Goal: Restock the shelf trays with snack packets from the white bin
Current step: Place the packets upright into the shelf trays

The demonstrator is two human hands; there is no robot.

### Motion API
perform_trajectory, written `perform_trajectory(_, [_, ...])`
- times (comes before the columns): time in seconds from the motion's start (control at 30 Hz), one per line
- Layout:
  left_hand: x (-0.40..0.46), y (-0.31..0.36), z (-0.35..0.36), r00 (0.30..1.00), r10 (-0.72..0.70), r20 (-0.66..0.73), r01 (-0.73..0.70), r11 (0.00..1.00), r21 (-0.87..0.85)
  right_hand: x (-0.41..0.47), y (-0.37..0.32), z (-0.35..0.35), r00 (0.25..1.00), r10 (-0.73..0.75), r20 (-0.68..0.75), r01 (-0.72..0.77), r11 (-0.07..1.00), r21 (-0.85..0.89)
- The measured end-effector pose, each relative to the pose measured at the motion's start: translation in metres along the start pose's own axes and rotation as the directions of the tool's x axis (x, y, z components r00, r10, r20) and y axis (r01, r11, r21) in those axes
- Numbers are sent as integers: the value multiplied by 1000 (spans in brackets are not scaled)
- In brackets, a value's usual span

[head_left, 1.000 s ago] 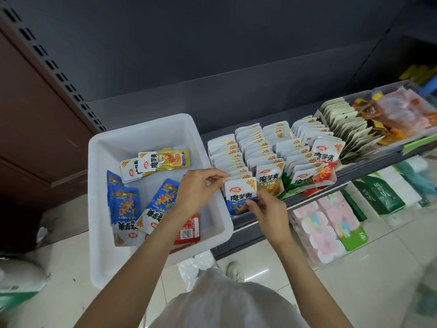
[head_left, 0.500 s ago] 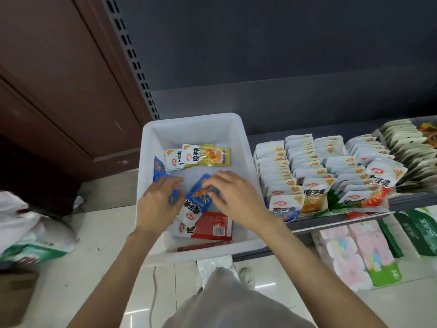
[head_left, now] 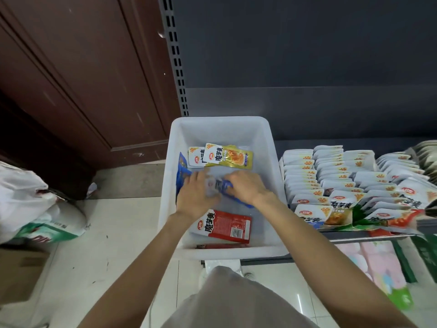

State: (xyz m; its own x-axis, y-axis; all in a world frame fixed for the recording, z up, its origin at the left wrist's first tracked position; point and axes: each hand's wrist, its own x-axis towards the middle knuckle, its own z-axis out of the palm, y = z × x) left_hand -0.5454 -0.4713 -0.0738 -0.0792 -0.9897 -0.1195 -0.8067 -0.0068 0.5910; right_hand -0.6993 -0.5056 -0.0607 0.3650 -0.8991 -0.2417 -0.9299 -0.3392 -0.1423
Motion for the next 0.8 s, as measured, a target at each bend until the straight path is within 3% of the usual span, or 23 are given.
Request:
perform_trajectory(0.07, [0,2,-2,981,-58,-183,-21,916,-400,-18,5,-7,969,179,-170,-129,954,269])
perform_trajectory(0.13, [-3,13,-8,976,-161,-144,25,748,-663,-38,8,-15,927,321,-194,-145,785,602])
perform_trajectory(0.23, [-10,32,-19,992,-77,103,128,516,-847,-74,3,-31,917,388,-93,-31,300,953])
perform_trajectory(0.27, [-14,38,-23,992,-13,124,115,486,-867,-86,2,-36,922,385,-51,-8,150,989])
perform_trajectory(0.3, [-18,45,-26,992,35,121,90,476,-875,-97,2,-41,924,380,-29,4,67,998])
perform_trajectory(0.47, [-25,89,-35,979,182,95,-12,509,-861,-135,10,-51,903,425,-65,25,98,995])
perform_trajectory(0.63, [-32,132,-30,936,352,2,-224,598,-770,-176,20,-57,835,545,-78,117,-37,992])
perform_trajectory(0.8, [-51,161,2,878,479,20,-359,685,-634,-218,47,-39,713,690,-126,144,31,989])
